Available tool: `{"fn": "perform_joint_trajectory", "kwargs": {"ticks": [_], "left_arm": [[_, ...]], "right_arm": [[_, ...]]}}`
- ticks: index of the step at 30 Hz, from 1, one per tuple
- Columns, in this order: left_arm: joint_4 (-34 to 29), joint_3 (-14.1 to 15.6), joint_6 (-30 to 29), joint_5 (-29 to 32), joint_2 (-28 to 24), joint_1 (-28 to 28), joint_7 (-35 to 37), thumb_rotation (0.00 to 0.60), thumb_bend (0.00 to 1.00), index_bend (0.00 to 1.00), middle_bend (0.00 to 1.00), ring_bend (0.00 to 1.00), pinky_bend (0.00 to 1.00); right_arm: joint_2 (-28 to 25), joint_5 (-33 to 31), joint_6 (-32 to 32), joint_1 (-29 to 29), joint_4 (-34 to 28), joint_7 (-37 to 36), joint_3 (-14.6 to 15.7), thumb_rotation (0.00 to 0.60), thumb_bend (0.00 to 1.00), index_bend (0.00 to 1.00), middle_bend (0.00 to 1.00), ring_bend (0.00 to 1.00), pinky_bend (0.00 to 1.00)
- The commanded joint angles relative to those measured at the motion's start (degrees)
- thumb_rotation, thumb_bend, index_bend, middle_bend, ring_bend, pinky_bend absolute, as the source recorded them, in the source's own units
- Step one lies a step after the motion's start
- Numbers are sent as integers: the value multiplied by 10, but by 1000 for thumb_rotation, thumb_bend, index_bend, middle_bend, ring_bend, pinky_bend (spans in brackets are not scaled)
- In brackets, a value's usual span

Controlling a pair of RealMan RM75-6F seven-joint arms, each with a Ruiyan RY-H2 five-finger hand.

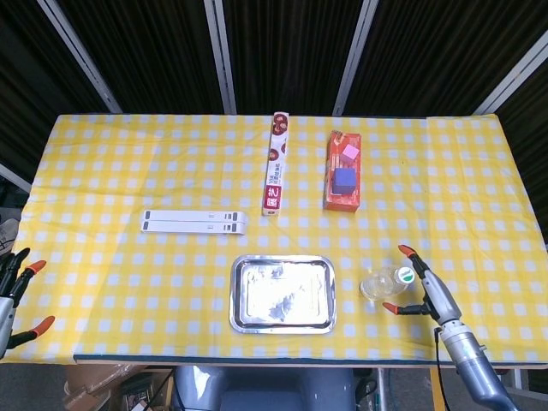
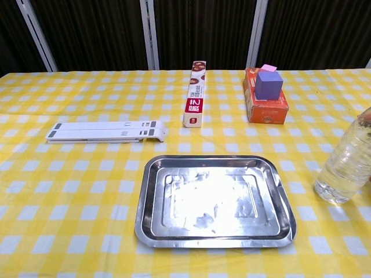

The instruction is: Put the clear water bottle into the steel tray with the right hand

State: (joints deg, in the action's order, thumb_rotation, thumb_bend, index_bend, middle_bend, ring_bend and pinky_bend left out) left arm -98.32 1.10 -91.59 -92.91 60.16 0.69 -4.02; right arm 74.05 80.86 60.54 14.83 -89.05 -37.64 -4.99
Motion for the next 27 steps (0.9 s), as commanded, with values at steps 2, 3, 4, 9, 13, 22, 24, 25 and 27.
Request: {"fn": "perform_joint_trajectory", "kwargs": {"ticks": [2,3,4,9,13,22,24,25,27], "left_arm": [[-1,-1,4,3,1,-1,-5,600,203,151,0,0,0],[-1,0,5,3,1,-1,-6,600,203,151,0,0,0],[-2,0,5,2,2,-1,-7,600,203,151,0,0,0],[0,0,1,0,2,0,-7,600,202,151,0,0,0],[1,-1,5,4,2,-1,-6,600,202,151,0,0,0],[1,-1,6,4,1,-2,-6,600,203,151,0,0,0],[1,-1,6,5,0,-1,-3,600,203,151,0,0,0],[1,-1,6,5,0,-2,-3,600,203,151,0,0,0],[2,-1,6,6,-2,-2,1,600,202,151,0,0,0]], "right_arm": [[15,-10,-25,13,11,-26,-1,600,27,2,2,0,0],[18,-9,-29,15,12,-30,0,600,27,5,2,0,0],[20,-7,-32,16,13,-32,2,600,27,11,2,0,0],[34,8,-37,22,17,-49,12,600,26,65,27,0,0],[54,17,-25,23,23,-70,12,600,27,180,109,0,0],[123,-28,24,8,11,-134,-28,600,341,704,501,172,0],[140,-43,31,5,14,-121,-34,600,434,762,557,216,0],[144,-48,32,4,14,-122,-35,600,486,781,580,232,0],[153,-57,28,2,18,-128,-37,600,533,787,591,238,0]]}}
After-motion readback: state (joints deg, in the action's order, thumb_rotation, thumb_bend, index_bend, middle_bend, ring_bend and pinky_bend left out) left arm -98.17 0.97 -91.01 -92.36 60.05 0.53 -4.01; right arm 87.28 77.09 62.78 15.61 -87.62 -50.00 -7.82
